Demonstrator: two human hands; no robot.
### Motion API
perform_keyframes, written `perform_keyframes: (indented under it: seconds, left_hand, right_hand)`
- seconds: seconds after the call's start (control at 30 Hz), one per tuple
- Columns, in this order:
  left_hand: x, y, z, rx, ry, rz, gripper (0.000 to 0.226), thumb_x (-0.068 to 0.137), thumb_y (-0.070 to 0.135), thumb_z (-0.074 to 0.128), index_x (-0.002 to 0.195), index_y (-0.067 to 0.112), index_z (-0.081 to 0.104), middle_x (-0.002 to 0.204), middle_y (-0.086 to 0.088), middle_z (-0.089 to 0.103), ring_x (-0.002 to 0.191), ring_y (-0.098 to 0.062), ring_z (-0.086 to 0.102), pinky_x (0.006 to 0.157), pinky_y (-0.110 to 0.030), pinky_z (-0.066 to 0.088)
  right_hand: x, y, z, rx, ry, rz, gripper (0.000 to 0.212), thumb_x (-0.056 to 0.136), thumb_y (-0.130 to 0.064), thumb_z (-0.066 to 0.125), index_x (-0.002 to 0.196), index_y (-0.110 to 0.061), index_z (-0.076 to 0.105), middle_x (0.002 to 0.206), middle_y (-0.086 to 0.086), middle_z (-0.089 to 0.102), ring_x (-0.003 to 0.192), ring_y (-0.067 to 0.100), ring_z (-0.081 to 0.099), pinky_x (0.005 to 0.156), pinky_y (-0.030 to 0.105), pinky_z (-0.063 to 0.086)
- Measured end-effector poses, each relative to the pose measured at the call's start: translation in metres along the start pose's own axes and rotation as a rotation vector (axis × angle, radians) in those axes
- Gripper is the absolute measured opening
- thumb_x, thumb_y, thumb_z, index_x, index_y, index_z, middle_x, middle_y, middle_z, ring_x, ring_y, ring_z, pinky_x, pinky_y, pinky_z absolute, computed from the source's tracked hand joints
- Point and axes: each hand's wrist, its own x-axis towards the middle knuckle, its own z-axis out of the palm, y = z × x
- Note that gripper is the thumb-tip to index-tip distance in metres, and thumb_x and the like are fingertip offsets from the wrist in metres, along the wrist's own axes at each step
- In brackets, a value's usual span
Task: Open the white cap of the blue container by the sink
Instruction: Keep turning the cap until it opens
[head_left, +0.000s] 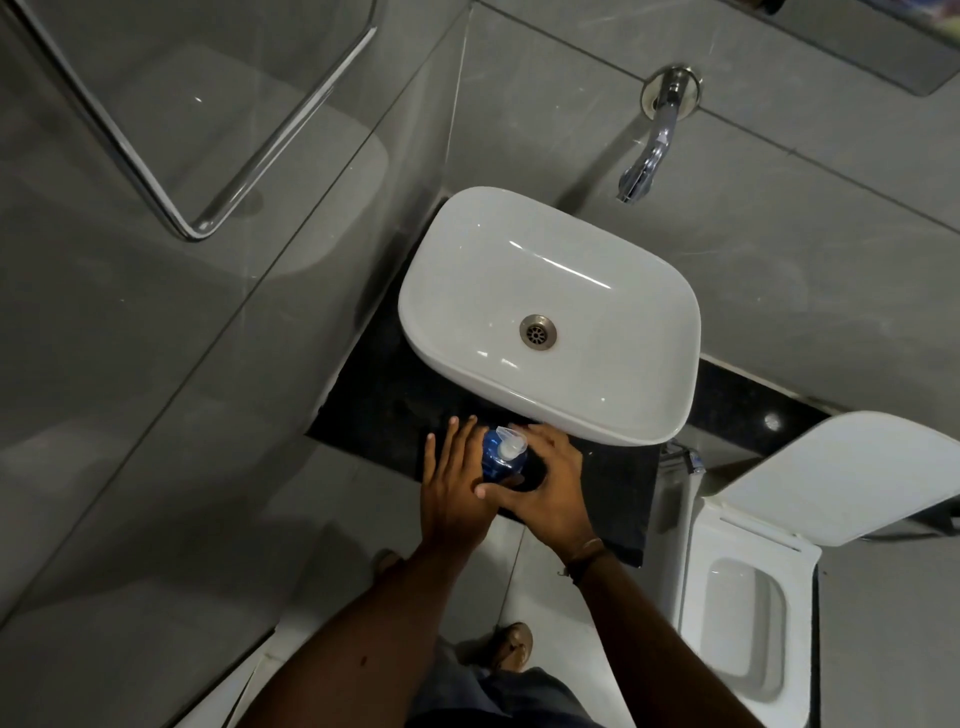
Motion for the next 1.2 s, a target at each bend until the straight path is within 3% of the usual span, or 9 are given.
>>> perform_keyframes:
  seconds: [0.07,0.13,0.23,0.3,0.33,0.47,0.8,1.03,1.2]
  left_hand:
    - [0.001,0.001,0.000,-0.007,0.000,-0.015,0.061,0.098,0.044,0.052,0.144,0.005,0.053,0.150,-0.013,0.055,0.150,-0.027,0.036,0.121,-0.057,0.029]
    - [0.002,0.001,-0.002,-0.021,-0.027,-0.029,0.066,0.094,0.047,0.055,0.144,0.005,0.052,0.151,-0.012,0.054,0.149,-0.028,0.038,0.121,-0.058,0.028]
    - [0.003,0.001,-0.004,-0.026,-0.051,-0.023,0.069,0.089,0.045,0.057,0.146,0.006,0.049,0.153,-0.012,0.052,0.150,-0.028,0.036,0.121,-0.060,0.029]
    - [0.003,0.002,-0.004,-0.024,-0.060,-0.022,0.072,0.087,0.047,0.056,0.146,0.006,0.049,0.153,-0.012,0.053,0.149,-0.029,0.038,0.120,-0.060,0.029]
    - [0.003,0.002,-0.005,-0.026,-0.062,-0.023,0.073,0.088,0.050,0.056,0.145,0.006,0.050,0.152,-0.012,0.054,0.149,-0.029,0.038,0.120,-0.060,0.029]
    - [0.003,0.000,-0.005,-0.027,-0.091,-0.028,0.081,0.089,0.063,0.053,0.146,0.006,0.050,0.153,-0.012,0.052,0.150,-0.029,0.037,0.122,-0.059,0.027]
    - [0.003,0.002,-0.008,-0.020,-0.092,-0.032,0.078,0.093,0.065,0.049,0.145,0.007,0.051,0.154,-0.009,0.051,0.151,-0.027,0.035,0.121,-0.059,0.028]
    - [0.004,0.005,-0.011,-0.026,-0.079,-0.022,0.081,0.101,0.069,0.026,0.145,0.006,0.051,0.152,-0.013,0.053,0.148,-0.030,0.039,0.117,-0.062,0.034]
    - [0.005,0.007,-0.014,-0.020,-0.099,-0.032,0.083,0.101,0.069,0.019,0.144,0.006,0.051,0.151,-0.014,0.053,0.147,-0.032,0.041,0.118,-0.062,0.033]
  right_hand:
    - [0.003,-0.004,-0.004,0.001,0.127,0.011,0.047,0.055,-0.058,0.094,0.086,-0.031,0.072,0.100,-0.005,0.070,0.102,0.021,0.064,0.093,0.052,0.054]
    - [0.004,-0.004,-0.012,0.011,0.223,0.013,0.047,0.053,-0.054,0.095,0.065,-0.029,0.057,0.081,-0.005,0.066,0.084,0.022,0.062,0.079,0.053,0.054]
    - [-0.001,-0.010,-0.021,0.018,0.133,-0.062,0.058,0.060,-0.036,0.096,0.109,-0.029,0.065,0.116,-0.007,0.065,0.112,0.016,0.061,0.099,0.036,0.055]
    - [0.003,-0.015,-0.027,0.011,-0.030,-0.131,0.086,0.069,-0.018,0.092,0.144,-0.031,0.053,0.147,-0.008,0.055,0.139,0.007,0.047,0.118,0.023,0.040]
    - [0.007,-0.020,-0.031,-0.051,-0.089,-0.186,0.085,0.073,-0.013,0.088,0.148,-0.031,0.052,0.152,-0.008,0.053,0.144,0.005,0.043,0.121,0.023,0.036]
    - [0.016,-0.038,-0.038,-0.382,-0.079,-0.304,0.044,0.087,-0.028,0.079,0.131,-0.028,0.070,0.133,-0.004,0.071,0.131,0.015,0.054,0.113,0.040,0.046]
    - [0.000,-0.060,-0.025,-0.713,0.221,-0.181,0.045,0.085,-0.057,0.074,0.120,-0.028,0.074,0.092,0.002,0.083,0.084,0.024,0.078,0.069,0.034,0.060]
    - [0.003,-0.067,-0.015,-0.594,0.177,0.056,0.056,0.088,-0.069,0.062,0.129,-0.031,0.069,0.108,0.007,0.081,0.101,0.033,0.077,0.083,0.045,0.064]
    - [0.003,-0.064,-0.008,-0.532,0.201,0.091,0.052,0.088,-0.068,0.063,0.119,-0.029,0.074,0.105,0.007,0.082,0.100,0.033,0.076,0.086,0.046,0.063]
